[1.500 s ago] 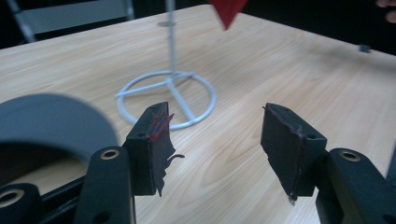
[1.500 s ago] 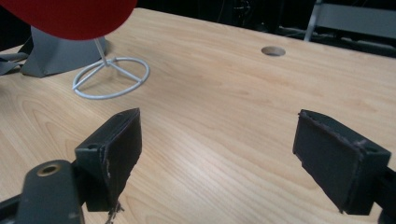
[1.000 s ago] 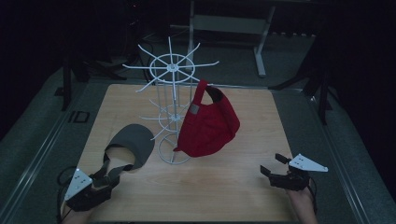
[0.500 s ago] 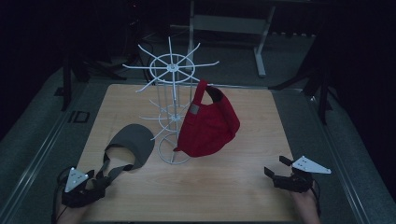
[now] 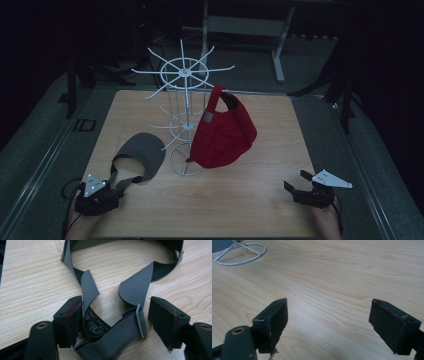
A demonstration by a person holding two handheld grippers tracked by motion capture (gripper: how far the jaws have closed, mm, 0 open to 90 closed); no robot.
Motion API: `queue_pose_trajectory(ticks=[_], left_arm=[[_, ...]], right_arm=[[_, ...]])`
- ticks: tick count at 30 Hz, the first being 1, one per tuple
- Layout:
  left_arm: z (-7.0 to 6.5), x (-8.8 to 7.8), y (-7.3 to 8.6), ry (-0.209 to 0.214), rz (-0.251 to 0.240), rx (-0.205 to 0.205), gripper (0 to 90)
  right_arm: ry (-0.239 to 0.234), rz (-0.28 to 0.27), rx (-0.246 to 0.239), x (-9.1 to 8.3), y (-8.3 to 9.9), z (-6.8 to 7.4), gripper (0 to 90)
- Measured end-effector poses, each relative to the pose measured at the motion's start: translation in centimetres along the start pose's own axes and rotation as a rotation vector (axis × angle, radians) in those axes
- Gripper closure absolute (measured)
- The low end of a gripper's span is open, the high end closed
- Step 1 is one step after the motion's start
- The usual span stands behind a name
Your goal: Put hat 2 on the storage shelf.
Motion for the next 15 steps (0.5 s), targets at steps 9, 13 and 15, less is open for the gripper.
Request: queue_pose_trajectory(ticks=[9, 13, 15], left_arm=[[-1.2, 0.1, -0.8, 0.032, 0.009, 0.076, 76.5], [-1.6, 0.1, -1.1, 0.013, -0.006, 0.135, 84.6], [-1.5, -0.3, -1.5, 0.022, -0.039, 0.136, 85.0]], right_arm=[[-0.009, -0.016, 0.025, -0.1, -0.1, -0.1, 15.6], [-0.011, -0.023, 0.033, -0.3, -0.1, -0.2, 15.6], [-0.009, -0.023, 0.035, -0.4, -0.2, -0.2, 15.7]])
Point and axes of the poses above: each handheld gripper's, and its own axes: x roughly forward along the jaws, y roughly out of its underside, z roughly to its left, the point moved 8 cm from there along x, roughly forward along the jaws, and after that the axes turned 10 degrees about x, right-handed, at the moved point
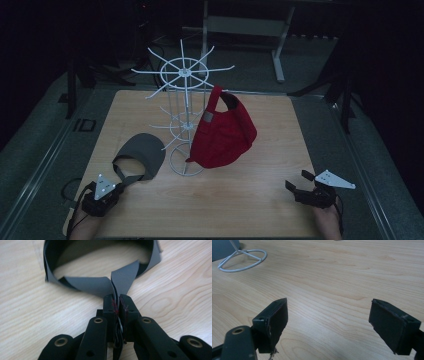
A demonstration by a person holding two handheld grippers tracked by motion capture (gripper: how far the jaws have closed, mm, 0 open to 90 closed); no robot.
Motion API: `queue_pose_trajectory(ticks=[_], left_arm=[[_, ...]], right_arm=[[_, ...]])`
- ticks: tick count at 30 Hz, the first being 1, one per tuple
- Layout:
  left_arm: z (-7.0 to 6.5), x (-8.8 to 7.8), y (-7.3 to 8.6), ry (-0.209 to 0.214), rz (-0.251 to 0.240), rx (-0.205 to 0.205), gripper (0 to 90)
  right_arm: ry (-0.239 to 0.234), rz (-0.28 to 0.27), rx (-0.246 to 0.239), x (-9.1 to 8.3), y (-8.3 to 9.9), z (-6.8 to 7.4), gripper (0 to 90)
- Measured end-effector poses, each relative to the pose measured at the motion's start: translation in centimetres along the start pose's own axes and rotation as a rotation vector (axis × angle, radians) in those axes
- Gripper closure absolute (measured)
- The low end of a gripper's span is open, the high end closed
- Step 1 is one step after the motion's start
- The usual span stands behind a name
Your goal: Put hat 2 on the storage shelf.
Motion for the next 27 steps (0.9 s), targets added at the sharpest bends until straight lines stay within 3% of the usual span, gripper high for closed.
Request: queue_pose_trajectory(ticks=[2, 5, 14, 21, 27], left_arm=[[0.2, -0.5, -0.5, 0.018, -0.050, -0.018, 85.1], [0.6, -1.2, -1.3, 0.006, -0.097, -0.025, 85.1], [2.0, -3.9, -5.3, -0.025, -0.242, 0.028, 85.2], [2.5, -5.5, -8.5, -0.021, -0.305, 0.071, 85.2], [3.1, -6.4, -10.7, -0.021, -0.350, 0.072, 85.2]], right_arm=[[-0.002, -0.004, 0.003, 0.0, 0.0, -0.1, 15.7], [-0.003, -0.006, 0.007, -0.1, -0.1, -0.1, 15.7], [-0.012, -0.011, 0.020, -0.3, -0.1, -0.1, 15.7], [-0.028, -0.021, 0.035, -0.3, -0.2, -0.1, 16.0], [-0.024, -0.018, 0.033, -0.3, -0.2, -0.1, 16.0]])
Point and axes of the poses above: each handheld gripper's, and its own axes: x roughly forward along the jaws, y roughly out of its underside, z roughly to its left, the point moved 8 cm from there along x, roughly forward along the jaws, and after that the axes turned 10 degrees about x, right-handed, at the moved point
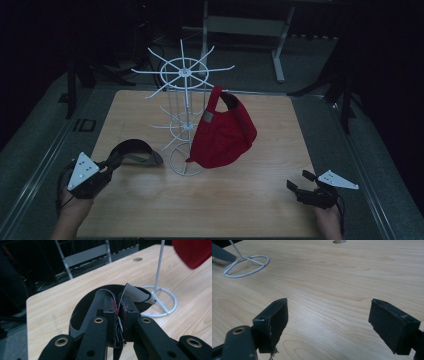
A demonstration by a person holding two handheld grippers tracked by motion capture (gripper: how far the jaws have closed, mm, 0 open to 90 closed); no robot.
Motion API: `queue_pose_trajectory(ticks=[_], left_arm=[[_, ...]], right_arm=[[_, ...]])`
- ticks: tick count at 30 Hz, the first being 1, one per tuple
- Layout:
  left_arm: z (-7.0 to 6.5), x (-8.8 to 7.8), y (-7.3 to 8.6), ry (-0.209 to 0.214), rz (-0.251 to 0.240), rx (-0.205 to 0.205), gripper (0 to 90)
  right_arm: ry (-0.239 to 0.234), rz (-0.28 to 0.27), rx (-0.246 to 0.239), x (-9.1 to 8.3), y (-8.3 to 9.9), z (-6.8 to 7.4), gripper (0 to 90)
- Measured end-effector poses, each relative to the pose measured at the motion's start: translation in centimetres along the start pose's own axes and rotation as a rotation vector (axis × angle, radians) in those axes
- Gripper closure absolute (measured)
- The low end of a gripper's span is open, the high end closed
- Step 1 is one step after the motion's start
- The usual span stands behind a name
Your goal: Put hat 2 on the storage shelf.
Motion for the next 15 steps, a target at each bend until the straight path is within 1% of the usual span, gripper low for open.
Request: queue_pose_trajectory(ticks=[4, 7, 8, 9, 10, 12, 13, 15], left_arm=[[0.8, -0.3, -1.4, -0.008, -0.026, 0.002, 85.2], [1.3, -0.5, -2.4, -0.014, -0.034, 0.016, 85.2], [1.3, -0.5, -2.4, -0.014, -0.034, 0.016, 85.2], [1.6, -0.6, -2.9, -0.021, -0.043, 0.019, 85.2], [1.7, -0.7, -3.3, -0.013, -0.051, 0.016, 85.2], [2.0, -1.0, -3.9, -0.014, -0.057, 0.027, 85.2], [2.0, -1.2, -4.2, -0.008, -0.060, 0.030, 85.2], [2.1, -1.8, -4.8, -0.007, -0.080, 0.036, 85.2]], right_arm=[[-0.002, 0.000, 0.003, 0.0, 0.0, 0.0, 16.0], [-0.001, 0.002, 0.002, 0.1, 0.1, 0.0, 16.0], [-0.001, 0.002, 0.002, 0.1, 0.1, 0.0, 16.0], [0.001, 0.003, -0.001, 0.1, 0.1, 0.0, 16.0], [0.001, 0.002, -0.002, 0.1, 0.1, 0.0, 16.0], [0.004, 0.001, -0.007, 0.1, 0.0, 0.0, 16.0], [0.006, 0.000, -0.009, 0.0, 0.0, 0.0, 16.0], [0.004, -0.002, -0.006, 0.0, 0.0, -0.1, 16.0]])
Point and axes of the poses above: each handheld gripper's, and its own axes: x roughly forward along the jaws, y roughly out of its underside, z roughly to its left, the point moved 8 cm from there along x, roughly forward along the jaws, and after that the axes turned 10 degrees about x, right-handed, at the moved point
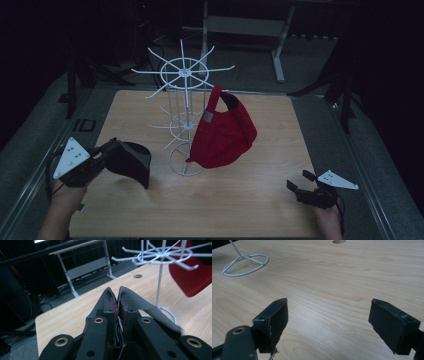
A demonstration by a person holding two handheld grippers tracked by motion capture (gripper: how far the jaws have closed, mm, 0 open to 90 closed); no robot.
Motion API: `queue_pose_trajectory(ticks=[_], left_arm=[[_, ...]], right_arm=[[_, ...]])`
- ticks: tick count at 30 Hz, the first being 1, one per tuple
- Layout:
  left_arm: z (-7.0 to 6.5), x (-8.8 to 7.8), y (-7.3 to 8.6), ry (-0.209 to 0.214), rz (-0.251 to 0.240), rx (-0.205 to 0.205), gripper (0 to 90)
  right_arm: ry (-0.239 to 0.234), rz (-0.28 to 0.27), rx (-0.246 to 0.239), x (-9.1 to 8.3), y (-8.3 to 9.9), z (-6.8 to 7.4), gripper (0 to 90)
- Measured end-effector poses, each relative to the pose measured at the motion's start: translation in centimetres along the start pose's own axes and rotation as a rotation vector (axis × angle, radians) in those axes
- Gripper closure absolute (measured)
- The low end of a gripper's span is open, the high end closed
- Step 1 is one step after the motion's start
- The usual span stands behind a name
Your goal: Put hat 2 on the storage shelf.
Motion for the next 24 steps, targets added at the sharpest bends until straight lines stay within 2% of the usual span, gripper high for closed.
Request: queue_pose_trajectory(ticks=[4, 5, 7, 12, 16, 17, 18, 24], left_arm=[[0.3, -1.6, -1.5, 0.015, -0.055, -0.002, 85.2], [0.3, -1.6, -1.5, 0.015, -0.055, -0.002, 85.2], [0.5, -3.0, -2.8, 0.010, -0.102, 0.001, 85.2], [0.9, -4.7, -5.5, 0.013, -0.169, 0.020, 85.2], [1.2, -5.0, -7.9, 0.007, -0.189, 0.053, 85.1], [1.2, -5.0, -7.9, 0.007, -0.189, 0.053, 85.1], [1.2, -5.0, -9.1, 0.016, -0.202, 0.064, 85.1], [1.0, -5.0, -11.6, 0.047, -0.235, 0.086, 85.1]], right_arm=[[-0.001, 0.000, 0.007, 0.0, 0.0, -0.1, 16.0], [-0.001, 0.000, 0.007, 0.0, 0.0, -0.1, 16.0], [-0.005, 0.003, 0.006, 0.0, 0.1, 0.0, 16.0], [-0.007, 0.002, -0.006, 0.0, 0.0, 0.2, 16.0], [-0.011, 0.002, -0.006, 0.0, 0.0, 0.2, 16.0], [-0.011, 0.002, -0.006, 0.0, 0.0, 0.2, 16.0], [-0.010, 0.002, -0.007, 0.1, 0.0, 0.2, 16.0], [-0.010, -0.001, -0.001, 0.0, 0.0, 0.2, 16.0]])
Point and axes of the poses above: each handheld gripper's, and its own axes: x roughly forward along the jaws, y roughly out of its underside, z roughly to its left, the point moved 8 cm from there along x, roughly forward along the jaws, and after that the axes turned 10 degrees about x, right-handed, at the moved point
